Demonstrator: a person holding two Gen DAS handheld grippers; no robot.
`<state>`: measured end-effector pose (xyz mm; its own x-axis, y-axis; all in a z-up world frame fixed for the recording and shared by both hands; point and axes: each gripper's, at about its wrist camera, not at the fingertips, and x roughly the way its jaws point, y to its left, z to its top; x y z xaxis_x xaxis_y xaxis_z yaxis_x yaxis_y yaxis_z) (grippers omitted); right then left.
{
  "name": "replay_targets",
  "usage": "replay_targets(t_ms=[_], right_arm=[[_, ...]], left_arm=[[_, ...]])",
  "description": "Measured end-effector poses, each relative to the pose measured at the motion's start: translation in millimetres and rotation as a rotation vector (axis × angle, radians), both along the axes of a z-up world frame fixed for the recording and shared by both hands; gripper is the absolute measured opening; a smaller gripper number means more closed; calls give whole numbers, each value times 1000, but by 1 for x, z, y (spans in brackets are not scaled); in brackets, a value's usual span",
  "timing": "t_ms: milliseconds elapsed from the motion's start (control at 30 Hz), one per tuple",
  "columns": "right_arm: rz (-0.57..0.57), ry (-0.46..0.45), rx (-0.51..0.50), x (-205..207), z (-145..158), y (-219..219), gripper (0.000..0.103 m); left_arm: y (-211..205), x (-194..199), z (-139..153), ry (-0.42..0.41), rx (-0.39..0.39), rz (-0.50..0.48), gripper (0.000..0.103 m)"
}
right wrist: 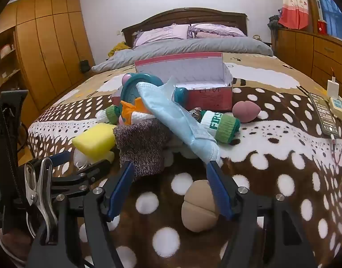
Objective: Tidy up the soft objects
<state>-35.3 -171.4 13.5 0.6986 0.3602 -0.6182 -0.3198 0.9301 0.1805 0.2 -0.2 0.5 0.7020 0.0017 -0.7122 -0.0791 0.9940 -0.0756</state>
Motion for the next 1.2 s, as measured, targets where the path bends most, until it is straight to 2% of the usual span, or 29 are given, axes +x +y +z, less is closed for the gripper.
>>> replay_targets(t_ms=[200, 1200], right_arm=[[-2, 8, -5, 0, -1, 0, 69], [-1, 17, -6, 1, -2, 1, 69]], left_arm=[[-6, 2, 0, -10, 17, -3, 102], [-1, 0, -2, 4, 3, -4, 102]])
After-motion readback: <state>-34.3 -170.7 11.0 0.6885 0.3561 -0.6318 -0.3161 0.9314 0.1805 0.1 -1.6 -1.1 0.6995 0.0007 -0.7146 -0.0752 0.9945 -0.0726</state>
